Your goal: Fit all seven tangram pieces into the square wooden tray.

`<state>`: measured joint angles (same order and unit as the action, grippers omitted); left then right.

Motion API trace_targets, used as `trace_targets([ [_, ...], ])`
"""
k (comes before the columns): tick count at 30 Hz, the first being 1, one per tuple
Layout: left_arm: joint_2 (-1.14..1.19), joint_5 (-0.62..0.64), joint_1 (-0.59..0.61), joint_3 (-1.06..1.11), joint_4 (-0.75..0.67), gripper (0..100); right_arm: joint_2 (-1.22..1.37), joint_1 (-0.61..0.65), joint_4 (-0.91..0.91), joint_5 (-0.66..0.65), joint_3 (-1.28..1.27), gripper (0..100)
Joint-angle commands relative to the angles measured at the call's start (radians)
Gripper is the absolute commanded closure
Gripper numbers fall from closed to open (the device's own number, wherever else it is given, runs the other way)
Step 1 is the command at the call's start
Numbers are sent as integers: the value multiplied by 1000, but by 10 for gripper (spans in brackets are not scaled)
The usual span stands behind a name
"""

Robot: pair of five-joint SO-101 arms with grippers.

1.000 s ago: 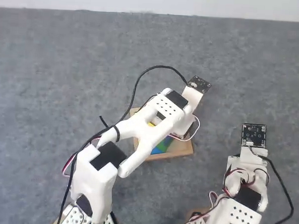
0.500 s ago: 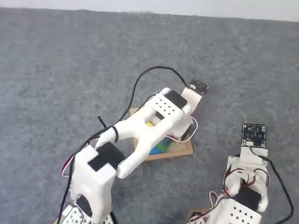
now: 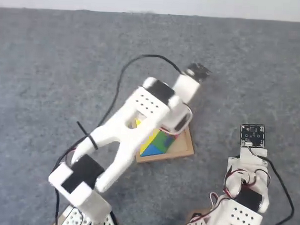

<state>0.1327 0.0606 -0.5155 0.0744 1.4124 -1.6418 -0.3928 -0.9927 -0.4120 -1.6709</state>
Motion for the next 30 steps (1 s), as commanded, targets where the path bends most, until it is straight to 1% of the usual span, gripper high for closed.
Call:
trace_targets([
  [1, -20, -28, 83, -12, -83, 991, -13, 8, -5, -12, -18, 991],
  [5, 91, -51, 103, -13, -114, 988, -13, 8, -5, -12, -18, 991],
  [10, 193, -63, 44, -16, -135, 988, -13, 8, -4, -14, -18, 991],
  [18, 207, -63, -49, -13, -137, 988, -13, 8, -4, -17, -18, 991],
  [30, 207, -63, -60, -12, -129, 988, -13, 8, -4, -18, -18, 991],
])
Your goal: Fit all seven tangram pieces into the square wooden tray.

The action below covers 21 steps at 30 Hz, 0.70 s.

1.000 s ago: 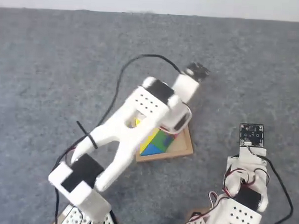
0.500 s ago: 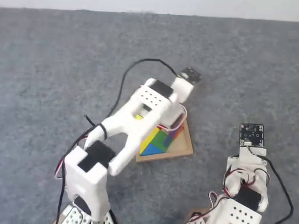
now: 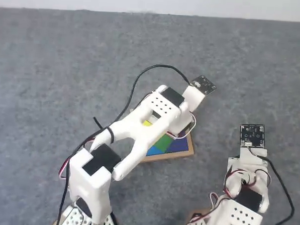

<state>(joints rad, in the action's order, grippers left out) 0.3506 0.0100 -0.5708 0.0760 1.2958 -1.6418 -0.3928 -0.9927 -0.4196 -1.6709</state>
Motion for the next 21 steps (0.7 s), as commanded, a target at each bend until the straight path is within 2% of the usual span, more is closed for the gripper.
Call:
trace_targets([
  [1, -11, -12, -5, -13, -12, 988, -13, 8, -4, -11, -18, 991],
  [9, -51, -26, 25, 2, 15, 988, -13, 8, -2, -11, -18, 990],
  [14, -265, 8, 40, 53, 18, 988, -13, 8, -2, -9, -18, 990],
  [18, -442, 14, 49, 159, -32, 988, -13, 8, -5, -9, -18, 990],
  [21, -560, 11, 98, 257, -106, 988, -13, 8, -5, -9, -18, 990],
])
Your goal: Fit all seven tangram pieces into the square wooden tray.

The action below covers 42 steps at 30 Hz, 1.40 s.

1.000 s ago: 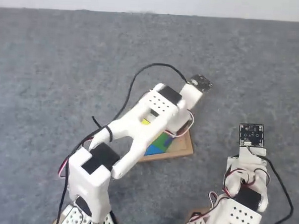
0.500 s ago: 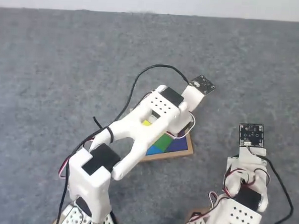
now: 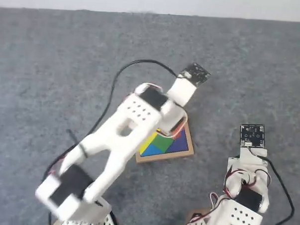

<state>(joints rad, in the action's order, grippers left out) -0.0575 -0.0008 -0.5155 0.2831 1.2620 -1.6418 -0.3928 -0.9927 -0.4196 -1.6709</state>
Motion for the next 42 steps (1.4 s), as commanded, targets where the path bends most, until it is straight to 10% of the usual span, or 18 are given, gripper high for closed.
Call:
trace_targets([
  [1, -189, 18, 72, 88, -106, 988, -13, 8, -5, -9, -18, 990],
  [15, -706, -109, 552, 740, -468, 987, -7, 79, -12, -11, -18, 990],
  [28, -1255, -112, 713, 1371, -787, 987, -12, 77, -13, -5, -20, 990],
  [42, -1751, -112, 767, 1402, -178, 987, -12, 82, -13, -9, -20, 991],
])
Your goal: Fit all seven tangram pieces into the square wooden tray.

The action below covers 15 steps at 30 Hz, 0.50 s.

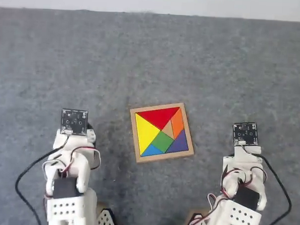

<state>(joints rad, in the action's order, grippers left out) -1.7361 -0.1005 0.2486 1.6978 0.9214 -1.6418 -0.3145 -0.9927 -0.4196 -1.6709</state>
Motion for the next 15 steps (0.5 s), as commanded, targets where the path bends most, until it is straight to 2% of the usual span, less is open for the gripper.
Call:
trace_targets([
  [1, -86, -14, 3, -13, 204, 987, -12, 4, -13, -9, -20, 991],
  [4, -84, -14, 3, -13, 265, 987, -12, 4, -13, -9, -20, 991],
  [15, -78, -14, 3, -13, 272, 987, -12, 4, -13, -9, -20, 991],
])
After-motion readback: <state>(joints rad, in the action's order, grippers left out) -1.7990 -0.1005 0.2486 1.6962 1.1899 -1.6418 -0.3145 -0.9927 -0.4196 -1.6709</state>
